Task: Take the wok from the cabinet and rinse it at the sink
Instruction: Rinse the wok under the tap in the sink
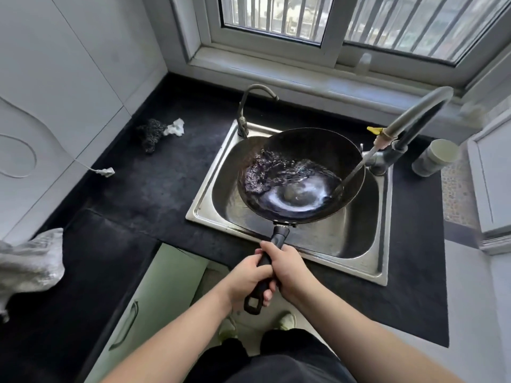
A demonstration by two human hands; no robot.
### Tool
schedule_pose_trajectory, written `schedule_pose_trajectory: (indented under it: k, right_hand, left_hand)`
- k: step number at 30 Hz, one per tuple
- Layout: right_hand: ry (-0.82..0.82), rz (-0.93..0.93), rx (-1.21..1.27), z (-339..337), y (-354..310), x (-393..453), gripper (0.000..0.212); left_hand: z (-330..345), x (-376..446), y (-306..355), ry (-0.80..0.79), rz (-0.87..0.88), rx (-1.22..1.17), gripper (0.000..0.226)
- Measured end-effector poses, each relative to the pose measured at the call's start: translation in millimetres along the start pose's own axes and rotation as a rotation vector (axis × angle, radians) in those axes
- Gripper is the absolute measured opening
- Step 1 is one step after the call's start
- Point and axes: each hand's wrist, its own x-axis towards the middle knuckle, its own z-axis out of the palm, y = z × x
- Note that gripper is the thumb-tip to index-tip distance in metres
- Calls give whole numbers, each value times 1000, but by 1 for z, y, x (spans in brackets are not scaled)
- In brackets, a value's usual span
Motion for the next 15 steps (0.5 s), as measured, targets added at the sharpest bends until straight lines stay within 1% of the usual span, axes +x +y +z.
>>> schedule_pose_trajectory:
  k: [4,7,10,14,15]
  right_hand:
    - [20,11,-2,-3,1,-5,28]
    - [34,3,-30,-5,-2,-8,28]
    - [58,-1,-43,-4,-5,-10,27]
    - [68,9,-30,-1,-6,-8,31]
    - [73,16,-28,-1,-5,-8,33]
  left_hand:
    - [5,1,-5,-62,-15,-126,11]
    - [7,5,-6,-100,-32,-173,4]
    - [6,6,-3,-137,-57,-206,8]
    - [2,3,3,-176,-108,-297,8]
    - [1,3,4,-174,-127,-301,12]
